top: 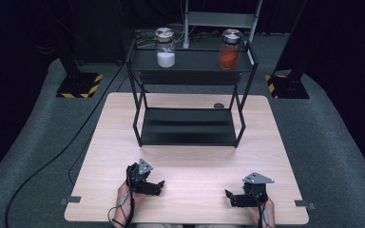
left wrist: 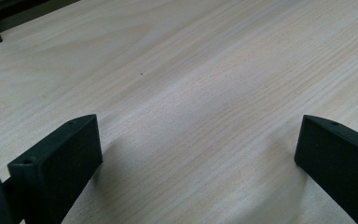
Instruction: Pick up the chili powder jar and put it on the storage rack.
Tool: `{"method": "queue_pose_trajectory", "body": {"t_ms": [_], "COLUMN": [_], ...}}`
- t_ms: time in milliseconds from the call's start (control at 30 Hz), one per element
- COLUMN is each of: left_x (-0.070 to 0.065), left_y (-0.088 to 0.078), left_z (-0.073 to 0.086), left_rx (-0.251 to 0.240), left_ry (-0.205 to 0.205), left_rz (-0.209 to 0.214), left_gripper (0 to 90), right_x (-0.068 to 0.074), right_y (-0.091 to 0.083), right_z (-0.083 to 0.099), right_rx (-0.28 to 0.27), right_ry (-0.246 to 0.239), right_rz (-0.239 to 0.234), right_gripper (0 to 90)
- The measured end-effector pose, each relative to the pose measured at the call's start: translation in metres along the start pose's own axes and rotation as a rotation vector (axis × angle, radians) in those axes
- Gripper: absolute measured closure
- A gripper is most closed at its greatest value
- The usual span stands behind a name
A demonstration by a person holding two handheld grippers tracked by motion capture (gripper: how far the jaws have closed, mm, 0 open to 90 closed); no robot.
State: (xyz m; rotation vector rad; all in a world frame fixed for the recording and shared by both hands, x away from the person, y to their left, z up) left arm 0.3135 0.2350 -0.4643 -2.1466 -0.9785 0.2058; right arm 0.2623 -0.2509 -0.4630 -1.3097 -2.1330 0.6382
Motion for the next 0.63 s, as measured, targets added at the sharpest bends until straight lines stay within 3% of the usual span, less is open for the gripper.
{"method": "queue_pose_trajectory", "body": {"t_ms": [633], "left_x": [-0.0001], "left_y": [-0.0001], "left_z": [0.0], "left_rx": [0.0], "left_ry": [0.001], "left_rz": [-0.001], "left_gripper": [0.0], "right_x": [0.0013], "right_y": [-0.0004], "right_z": [0.0009], "right_rx": [-0.006], "right_ry": [-0.003], "right_rz": [0.008], "right_gripper": [0.0]}}
Point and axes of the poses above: each handheld gripper's, and its own axes: y roughly forward along the jaws, z roughly out of its underside, x roughly to its left, the point moved 4 cm from there along y, roughly forward along the jaws, and after that the axes turned 12 degrees about y, right-handed, at the moved point
